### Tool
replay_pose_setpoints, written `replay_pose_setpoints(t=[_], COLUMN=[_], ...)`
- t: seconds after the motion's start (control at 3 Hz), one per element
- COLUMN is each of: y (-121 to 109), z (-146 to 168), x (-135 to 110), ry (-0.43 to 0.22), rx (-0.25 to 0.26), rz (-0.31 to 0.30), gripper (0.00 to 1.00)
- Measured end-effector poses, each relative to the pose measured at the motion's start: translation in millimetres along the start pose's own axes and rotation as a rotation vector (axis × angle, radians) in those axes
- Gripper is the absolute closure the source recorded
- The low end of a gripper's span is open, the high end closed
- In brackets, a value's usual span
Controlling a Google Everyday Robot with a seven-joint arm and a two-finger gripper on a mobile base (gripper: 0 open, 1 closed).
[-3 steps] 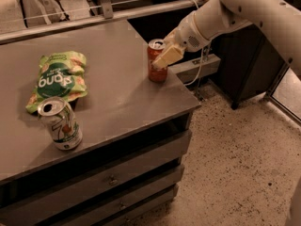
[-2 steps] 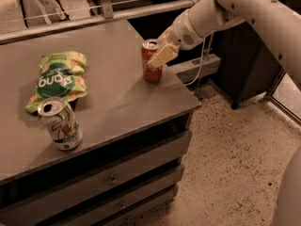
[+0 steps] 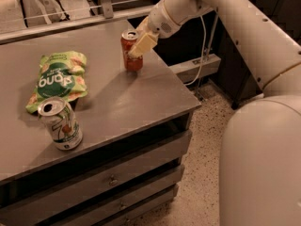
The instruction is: Move coke can near green rice chip bag
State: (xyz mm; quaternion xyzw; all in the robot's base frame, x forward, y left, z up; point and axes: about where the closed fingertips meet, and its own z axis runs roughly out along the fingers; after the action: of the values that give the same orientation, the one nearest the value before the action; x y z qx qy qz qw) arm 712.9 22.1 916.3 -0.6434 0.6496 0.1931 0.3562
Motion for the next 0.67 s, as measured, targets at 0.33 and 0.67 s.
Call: replay_pose_setpoints(t=[0.33, 0.67], y=[-12.6, -16.8], z=[17.3, 32.2], x=[-28.6, -44.4], ry=[-0.035, -0.083], rx=[-0.017, -0.025], rz=[-0.064, -0.080], gripper=[1.00, 1.00])
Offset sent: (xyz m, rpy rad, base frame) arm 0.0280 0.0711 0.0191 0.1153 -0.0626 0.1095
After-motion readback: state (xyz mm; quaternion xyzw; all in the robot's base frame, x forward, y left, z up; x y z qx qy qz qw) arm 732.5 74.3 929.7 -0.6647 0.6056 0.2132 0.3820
